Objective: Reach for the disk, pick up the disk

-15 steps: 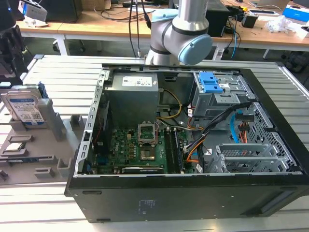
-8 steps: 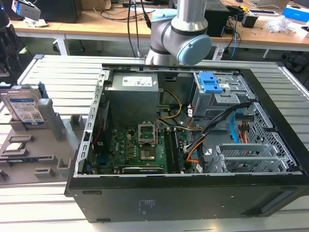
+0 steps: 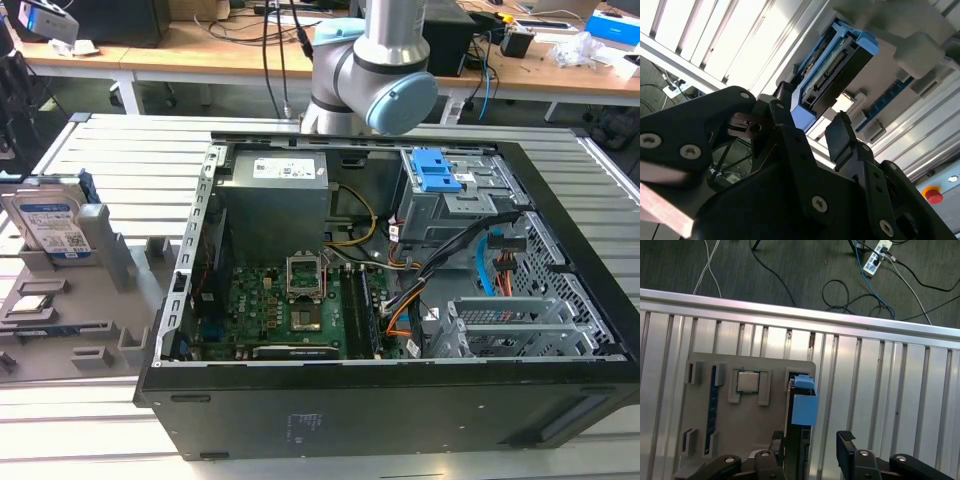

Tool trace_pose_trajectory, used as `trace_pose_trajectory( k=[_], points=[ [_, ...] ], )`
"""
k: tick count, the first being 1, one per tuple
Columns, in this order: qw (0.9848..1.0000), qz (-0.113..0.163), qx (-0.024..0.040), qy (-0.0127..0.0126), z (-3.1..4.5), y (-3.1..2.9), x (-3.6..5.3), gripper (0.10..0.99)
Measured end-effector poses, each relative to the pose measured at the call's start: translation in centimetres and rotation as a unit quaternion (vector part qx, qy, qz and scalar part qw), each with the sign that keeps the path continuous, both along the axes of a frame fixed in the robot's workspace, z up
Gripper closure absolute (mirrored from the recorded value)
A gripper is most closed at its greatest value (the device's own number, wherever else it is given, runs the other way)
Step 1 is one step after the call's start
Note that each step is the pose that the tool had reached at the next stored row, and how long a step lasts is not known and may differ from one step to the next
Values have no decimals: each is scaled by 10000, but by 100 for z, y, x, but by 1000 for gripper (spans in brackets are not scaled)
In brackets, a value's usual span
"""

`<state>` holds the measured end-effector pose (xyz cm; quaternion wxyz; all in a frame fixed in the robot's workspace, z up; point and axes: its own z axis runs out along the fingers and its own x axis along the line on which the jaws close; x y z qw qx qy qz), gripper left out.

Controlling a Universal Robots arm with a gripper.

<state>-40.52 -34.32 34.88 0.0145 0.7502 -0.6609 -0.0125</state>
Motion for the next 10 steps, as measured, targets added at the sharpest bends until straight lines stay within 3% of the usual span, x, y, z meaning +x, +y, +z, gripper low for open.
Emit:
trace_pose_trajectory(
  k=[7,10],
  points=[
    [10000,0,0,-1,-33,2,-5,545],
    [10000,0,-1,-1,-89,8,-5,545]
  ],
)
